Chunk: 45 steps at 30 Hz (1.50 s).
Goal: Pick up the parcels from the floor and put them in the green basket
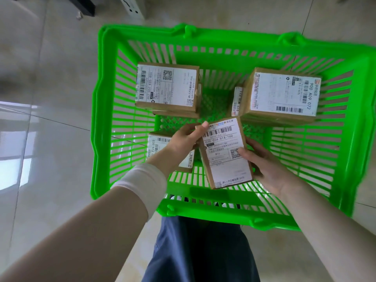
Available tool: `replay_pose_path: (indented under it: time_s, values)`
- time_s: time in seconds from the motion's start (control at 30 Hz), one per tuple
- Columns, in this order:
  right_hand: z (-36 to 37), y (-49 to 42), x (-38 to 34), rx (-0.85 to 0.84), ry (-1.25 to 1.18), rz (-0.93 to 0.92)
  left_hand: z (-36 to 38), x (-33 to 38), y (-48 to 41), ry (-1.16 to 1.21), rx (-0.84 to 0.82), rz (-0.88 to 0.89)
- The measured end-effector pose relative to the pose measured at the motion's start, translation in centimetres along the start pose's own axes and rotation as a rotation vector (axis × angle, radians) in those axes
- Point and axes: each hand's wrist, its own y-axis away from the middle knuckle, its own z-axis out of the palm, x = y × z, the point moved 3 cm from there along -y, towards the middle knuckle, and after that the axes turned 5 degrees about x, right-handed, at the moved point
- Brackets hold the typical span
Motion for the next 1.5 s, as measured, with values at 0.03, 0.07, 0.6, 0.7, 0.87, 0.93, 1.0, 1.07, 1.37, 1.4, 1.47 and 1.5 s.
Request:
replay_pose_path:
  time_s: [0.03,0.07,0.6,0.7,0.87,0.93,1.0,1.07,1.37,1.4,1.47,1.5]
  values:
    - [0.0,0.1,-0.1,-0.001,-0.007,-0.008,-0.2,-0.2,0.3,0.033,0.000,0.007]
    - [0.0,0.3,0.0,0.000,-0.027,-0.011,-0.4,-0.4,0.5,0.080,0.005,0.012]
    - [6.2,2.2,0.4,0.051,-0.056,0.027,-5.9,-4.3,6.8,0.148,0.492,-0.021]
    - [8.3,1.6,0.1,0.024,0.044,0.024,-7.6,-4.1,7.3,-0.142,0.554,-0.033]
    - [11.4,0.6,0.8,0.045,0.197,0.027,-9.4,-4.0,7.5,-0.343,0.534,-0.105]
    - [12.1,0.4,1.2,0.053,0.234,0.036,-9.7,-3.8,7.5,-0.375,0.516,-0.124]
    - [12.5,0.4,1.5,0.067,0.250,0.047,-10.1,-3.6,7.3,-0.390,0.486,-0.148]
    - [12.7,0.4,1.7,0.075,0.278,0.049,-10.4,-3.7,7.1,-0.399,0.451,-0.174]
    - [13.5,0.9,1.7,0.097,0.344,0.023,-10.2,-3.0,8.2,-0.356,0.435,-0.219]
    - [13.6,1.1,1.5,0.094,0.354,0.018,-10.1,-2.8,8.5,-0.381,0.448,-0.204]
    - [13.6,1.8,0.9,0.119,0.383,0.030,-9.8,-2.3,9.4,-0.401,0.487,-0.161]
    - [13.4,2.5,0.5,0.152,0.373,0.053,-9.6,-1.9,10.1,-0.400,0.503,-0.141]
